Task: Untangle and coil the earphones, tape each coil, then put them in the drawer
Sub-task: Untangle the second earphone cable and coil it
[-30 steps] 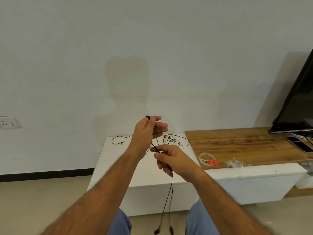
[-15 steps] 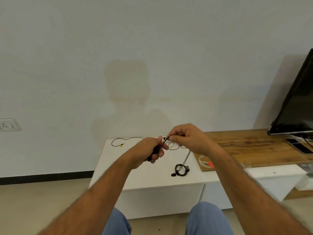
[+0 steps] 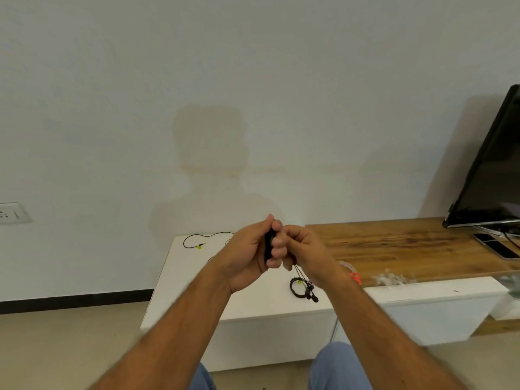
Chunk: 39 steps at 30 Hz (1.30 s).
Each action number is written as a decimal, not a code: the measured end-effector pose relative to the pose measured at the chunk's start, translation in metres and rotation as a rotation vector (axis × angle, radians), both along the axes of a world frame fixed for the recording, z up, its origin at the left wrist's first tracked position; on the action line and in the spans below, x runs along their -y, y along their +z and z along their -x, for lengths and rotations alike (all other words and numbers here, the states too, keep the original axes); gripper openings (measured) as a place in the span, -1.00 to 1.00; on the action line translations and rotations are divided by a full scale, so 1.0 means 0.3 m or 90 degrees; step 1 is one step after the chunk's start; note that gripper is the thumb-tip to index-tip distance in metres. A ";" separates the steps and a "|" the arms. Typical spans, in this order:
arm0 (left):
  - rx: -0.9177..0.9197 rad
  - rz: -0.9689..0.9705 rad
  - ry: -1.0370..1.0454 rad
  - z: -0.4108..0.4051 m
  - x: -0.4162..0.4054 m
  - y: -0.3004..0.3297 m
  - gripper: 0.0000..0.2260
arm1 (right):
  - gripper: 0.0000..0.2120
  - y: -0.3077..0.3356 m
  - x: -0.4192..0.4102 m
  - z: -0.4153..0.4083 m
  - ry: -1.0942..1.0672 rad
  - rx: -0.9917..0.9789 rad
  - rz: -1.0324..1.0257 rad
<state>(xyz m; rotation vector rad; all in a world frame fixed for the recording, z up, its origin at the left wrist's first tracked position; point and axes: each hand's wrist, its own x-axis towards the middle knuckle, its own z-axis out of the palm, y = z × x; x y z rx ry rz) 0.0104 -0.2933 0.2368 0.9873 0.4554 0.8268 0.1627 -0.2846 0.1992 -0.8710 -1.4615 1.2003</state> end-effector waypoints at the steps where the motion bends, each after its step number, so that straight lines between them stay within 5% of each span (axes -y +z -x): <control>1: 0.004 -0.011 0.024 -0.002 -0.004 0.006 -0.75 | -0.75 -0.017 0.009 0.015 -0.013 -0.008 0.010; 14: -0.247 -0.238 0.312 0.011 -0.125 0.012 -0.72 | -0.80 -0.085 0.088 0.089 -0.004 0.203 0.057; 21: -0.719 -0.449 0.290 0.035 -0.141 -0.073 -0.74 | -0.82 0.051 0.092 0.028 -0.022 0.508 -0.053; 25: -0.658 -0.292 0.103 0.043 -0.107 -0.076 -0.68 | -0.83 0.134 0.066 -0.018 -0.061 0.714 -0.188; 28: -0.570 -0.195 0.025 0.050 -0.084 -0.072 -0.65 | -0.86 0.170 0.044 -0.055 -0.077 0.751 -0.239; 34: -0.359 -0.025 -0.074 0.038 -0.060 -0.049 -0.59 | -0.89 0.200 -0.001 -0.088 -0.084 0.673 -0.317; 39: -0.199 0.034 -0.114 0.031 -0.049 -0.031 -0.65 | -0.88 0.177 -0.015 -0.104 -0.082 0.402 -0.198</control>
